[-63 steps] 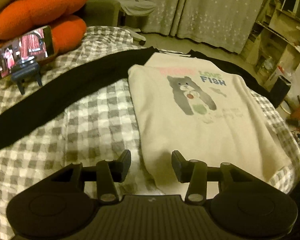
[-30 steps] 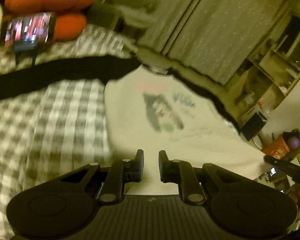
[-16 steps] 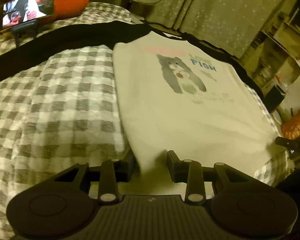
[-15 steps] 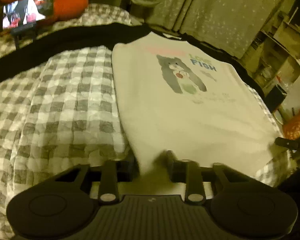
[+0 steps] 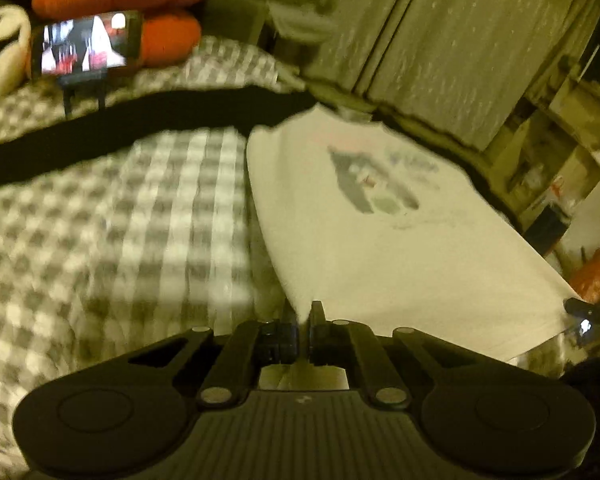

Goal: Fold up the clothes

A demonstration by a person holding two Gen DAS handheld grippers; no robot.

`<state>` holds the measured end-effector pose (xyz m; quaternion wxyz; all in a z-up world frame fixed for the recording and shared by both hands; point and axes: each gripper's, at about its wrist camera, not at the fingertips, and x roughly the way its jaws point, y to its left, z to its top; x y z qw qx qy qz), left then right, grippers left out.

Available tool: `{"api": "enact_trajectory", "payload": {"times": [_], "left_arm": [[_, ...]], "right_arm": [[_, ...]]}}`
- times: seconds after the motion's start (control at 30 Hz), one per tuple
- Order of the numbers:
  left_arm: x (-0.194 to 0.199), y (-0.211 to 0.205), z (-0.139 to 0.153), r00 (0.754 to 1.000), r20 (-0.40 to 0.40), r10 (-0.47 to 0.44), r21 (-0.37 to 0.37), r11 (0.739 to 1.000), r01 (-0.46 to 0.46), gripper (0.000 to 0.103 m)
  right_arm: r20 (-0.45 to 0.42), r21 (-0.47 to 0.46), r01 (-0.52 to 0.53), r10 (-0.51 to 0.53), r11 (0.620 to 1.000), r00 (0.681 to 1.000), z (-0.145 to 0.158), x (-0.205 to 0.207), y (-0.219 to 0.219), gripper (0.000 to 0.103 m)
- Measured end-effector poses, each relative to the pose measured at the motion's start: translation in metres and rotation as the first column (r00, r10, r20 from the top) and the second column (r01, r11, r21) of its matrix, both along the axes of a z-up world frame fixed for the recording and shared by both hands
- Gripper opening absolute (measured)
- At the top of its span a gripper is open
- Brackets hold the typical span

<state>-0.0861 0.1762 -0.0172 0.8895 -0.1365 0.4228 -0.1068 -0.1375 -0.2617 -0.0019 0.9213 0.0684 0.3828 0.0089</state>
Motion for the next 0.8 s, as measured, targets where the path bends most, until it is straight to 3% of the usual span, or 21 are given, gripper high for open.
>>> {"api": "enact_trajectory", "payload": {"times": [0.1, 0.17, 0.23, 0.47, 0.6, 0.8], "left_arm": [[0.010, -0.003, -0.011, 0.999, -0.043, 0.004, 0.012, 1.000, -0.004, 0.006], [0.015, -0.002, -0.008, 0.999, -0.041, 0.026, 0.016, 1.000, -0.025, 0.006], [0.018, 0.000, 0.000, 0.999, -0.017, 0.039, 0.025, 0.999, -0.038, 0.011], [0.042, 0.006, 0.035, 0.986, 0.061, 0.155, 0.043, 0.986, -0.158, 0.022], [0.071, -0.004, 0.054, 0.980, 0.108, 0.168, 0.065, 0.982, -0.176, 0.027], [0.130, -0.027, 0.050, 0.981, 0.117, 0.153, 0.084, 0.983, -0.163, 0.029]], "right_arm": [[-0.014, -0.037, -0.026, 0.026, 0.999, 1.000, -0.006, 0.003, 0.012, 0.015], [0.015, -0.091, -0.022, 0.023, 0.996, 1.000, -0.001, 0.008, 0.015, 0.026], [0.061, -0.116, -0.013, 0.020, 0.993, 0.998, 0.009, 0.015, 0.013, 0.046], [0.155, -0.101, -0.065, 0.080, 0.993, 0.985, 0.048, 0.063, 0.009, 0.046], [0.192, -0.099, -0.134, 0.152, 0.986, 0.970, 0.072, 0.103, 0.020, 0.046], [0.084, -0.003, -0.251, 0.250, 0.968, 0.965, 0.065, 0.191, 0.039, 0.044]]}}
